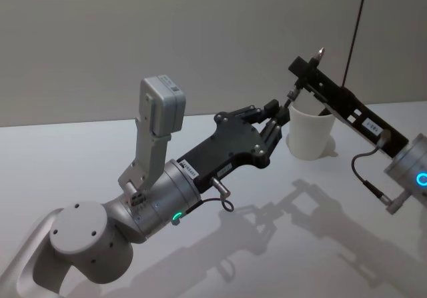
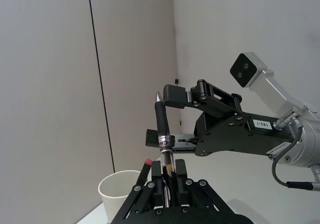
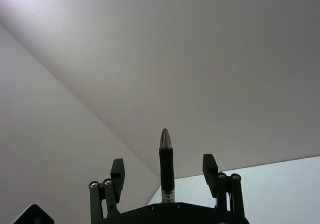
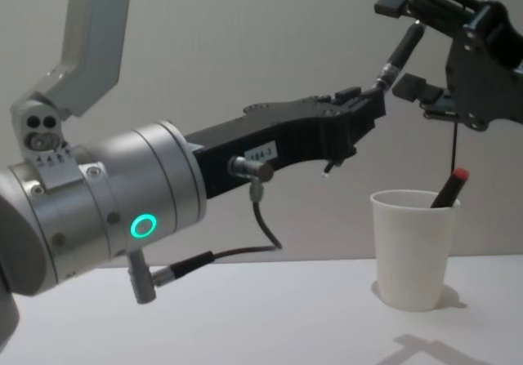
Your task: Place the pen into the pen holder.
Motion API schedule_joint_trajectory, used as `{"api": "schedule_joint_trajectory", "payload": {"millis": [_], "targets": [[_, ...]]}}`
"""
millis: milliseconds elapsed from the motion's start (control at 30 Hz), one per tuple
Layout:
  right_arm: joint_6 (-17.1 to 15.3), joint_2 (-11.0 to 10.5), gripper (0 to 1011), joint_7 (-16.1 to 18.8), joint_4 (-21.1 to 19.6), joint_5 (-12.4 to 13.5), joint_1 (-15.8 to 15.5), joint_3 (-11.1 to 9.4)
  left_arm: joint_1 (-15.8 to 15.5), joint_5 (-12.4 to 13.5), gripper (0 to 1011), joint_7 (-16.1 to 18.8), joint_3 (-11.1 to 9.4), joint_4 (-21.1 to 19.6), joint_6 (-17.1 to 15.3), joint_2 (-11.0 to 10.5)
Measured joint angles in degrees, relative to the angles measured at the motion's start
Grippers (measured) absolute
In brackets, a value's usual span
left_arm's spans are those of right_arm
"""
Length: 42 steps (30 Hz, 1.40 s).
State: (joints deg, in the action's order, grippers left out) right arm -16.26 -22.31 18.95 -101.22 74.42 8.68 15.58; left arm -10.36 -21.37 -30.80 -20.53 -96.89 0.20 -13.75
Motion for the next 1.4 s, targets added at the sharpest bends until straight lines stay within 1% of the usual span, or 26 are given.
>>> {"api": "schedule_joint_trajectory", "payload": {"millis": [100,133,167,367,400,500,633,700,767,867,900,933,967,1100,1400], "targets": [[0.3,0.0,969,-0.1,0.0,0.0,0.0,0.1,0.0,0.0,160,0.0,0.0,0.0,0.0,0.0],[0.3,0.0,930,-0.2,0.0,0.0,0.0,0.1,0.0,0.0,160,0.0,0.0,0.0,0.0,0.0],[0.4,0.0,917,-0.2,0.0,0.0,0.0,0.1,0.0,0.0,160,0.0,0.0,0.0,0.0,0.0],[0.8,0.1,764,-0.4,0.1,-0.1,0.0,0.3,0.0,0.0,160,0.0,0.0,0.0,0.0,0.0],[0.8,0.1,707,-0.4,0.1,-0.1,0.0,0.3,0.0,0.0,160,0.0,0.0,0.0,0.0,0.0],[0.9,0.1,649,-0.5,0.1,-0.1,0.0,0.3,0.0,0.0,160,0.0,0.0,0.0,0.0,0.0],[1.0,0.1,482,-0.5,0.1,-0.1,0.0,0.4,0.0,0.0,160,0.0,0.0,0.0,0.0,0.0],[1.1,0.1,445,-0.5,0.1,-0.1,0.0,0.4,0.0,0.0,160,0.0,0.0,0.0,0.0,0.0],[1.1,0.1,356,-0.5,0.1,-0.1,0.0,0.4,0.0,0.0,160,0.0,0.0,0.0,0.0,0.0],[1.2,0.1,300,-0.5,0.1,-0.1,0.0,0.4,0.0,0.0,160,0.0,0.0,0.0,0.0,0.0],[1.2,0.1,242,-0.6,0.1,-0.1,0.0,0.4,0.0,0.0,160,0.0,0.0,0.0,0.0,0.0],[1.2,0.1,218,-0.6,0.1,-0.1,0.0,0.4,0.0,0.0,160,0.0,0.0,0.0,0.0,0.0],[1.2,0.1,158,-0.6,0.1,-0.1,0.0,0.4,0.0,0.0,160,0.0,0.0,0.0,0.0,0.0],[1.2,0.1,109,-0.6,0.1,-0.1,0.0,0.4,0.0,0.0,160,0.0,0.0,0.0,0.0,0.0],[1.3,0.1,109,-0.6,0.1,-0.1,0.0,0.5,0.0,0.0,160,0.0,0.0,0.0,0.0,0.0]]}}
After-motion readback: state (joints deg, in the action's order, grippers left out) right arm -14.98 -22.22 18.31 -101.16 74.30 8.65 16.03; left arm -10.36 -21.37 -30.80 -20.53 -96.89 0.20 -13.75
